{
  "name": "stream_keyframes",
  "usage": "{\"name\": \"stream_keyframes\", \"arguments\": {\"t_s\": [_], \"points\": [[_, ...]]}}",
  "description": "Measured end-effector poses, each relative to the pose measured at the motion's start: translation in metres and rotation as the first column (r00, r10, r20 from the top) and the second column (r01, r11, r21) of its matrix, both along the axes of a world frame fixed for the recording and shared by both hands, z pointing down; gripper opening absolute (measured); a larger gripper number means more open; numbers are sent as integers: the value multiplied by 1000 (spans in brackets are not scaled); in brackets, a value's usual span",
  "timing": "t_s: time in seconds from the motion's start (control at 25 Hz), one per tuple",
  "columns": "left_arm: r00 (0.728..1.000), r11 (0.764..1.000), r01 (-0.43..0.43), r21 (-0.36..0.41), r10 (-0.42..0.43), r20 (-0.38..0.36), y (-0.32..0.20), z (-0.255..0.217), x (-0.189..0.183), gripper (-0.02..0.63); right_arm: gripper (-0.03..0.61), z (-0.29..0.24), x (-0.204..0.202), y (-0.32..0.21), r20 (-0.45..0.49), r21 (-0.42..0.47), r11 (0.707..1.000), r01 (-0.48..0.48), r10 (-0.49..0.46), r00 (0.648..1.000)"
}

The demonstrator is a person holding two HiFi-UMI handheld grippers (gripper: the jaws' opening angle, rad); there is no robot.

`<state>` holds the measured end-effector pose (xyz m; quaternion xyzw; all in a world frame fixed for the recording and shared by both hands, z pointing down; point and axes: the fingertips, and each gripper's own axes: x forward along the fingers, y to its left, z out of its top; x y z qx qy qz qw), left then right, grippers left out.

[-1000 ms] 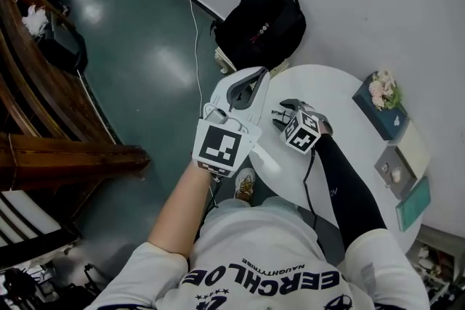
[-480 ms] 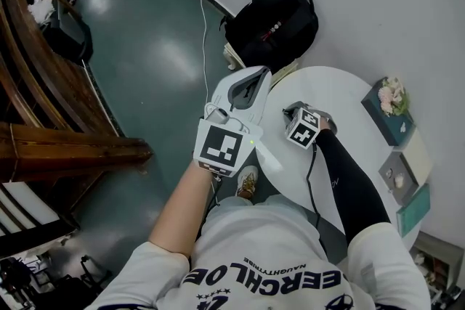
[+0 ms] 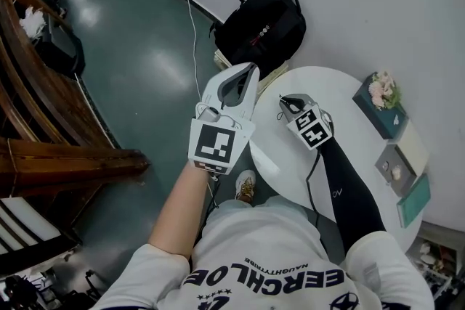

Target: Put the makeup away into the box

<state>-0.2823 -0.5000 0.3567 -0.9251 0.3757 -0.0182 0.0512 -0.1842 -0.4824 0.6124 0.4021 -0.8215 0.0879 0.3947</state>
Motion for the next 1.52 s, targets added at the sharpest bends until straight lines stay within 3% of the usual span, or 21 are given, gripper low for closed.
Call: {"name": "stream_keyframes", "arguments": {"t_s": [0.16, 0.4, 0.48, 0.6, 0.68, 0.8, 1.0, 1.12, 1.28, 1.4, 1.52], "points": [[1000, 1000, 17, 1, -17, -18, -5, -8, 2, 6, 52, -71, 11, -7, 162, 160, 975, -156, 130, 978], [1000, 1000, -5, 17, 5, -6, -3, -17, 13, 6, 54, -161, 29, 14, 354, 350, 869, -351, 225, 908], [1000, 1000, -17, 26, 17, -5, 0, -20, 17, 6, 54, -188, 38, 24, 425, 409, 811, -419, 238, 874], [1000, 999, -26, 34, 26, -9, 4, -24, 22, 6, 54, -231, 55, 39, 566, 464, 692, -553, 249, 786], [999, 999, -41, 32, 41, -12, 8, -26, 28, 6, 54, -242, 58, 45, 570, 490, 660, -569, 251, 782], [997, 996, -78, 39, 78, -7, 16, -30, 40, 6, 54, -244, 62, 56, 552, 505, 655, -563, 257, 794], [988, 988, -155, 24, 155, -9, 32, -32, 78, 6, 55, -252, 97, 85, 564, 513, 603, -611, 301, 769], [977, 977, -212, 22, 212, -14, 47, -36, 116, 5, 55, -254, 131, 108, 584, 502, 563, -657, 340, 737], [951, 949, -310, 53, 309, 23, 88, -39, 179, 6, 55, -260, 180, 149, 579, 513, 498, -699, 401, 710], [920, 919, -393, 38, 392, 13, 126, -37, 230, 6, 55, -265, 218, 186, 565, 537, 451, -713, 436, 701], [889, 889, -457, 30, 457, -3, 164, -37, 280, 6, 55, -265, 264, 228, 564, 536, 400, -743, 485, 668]]}}
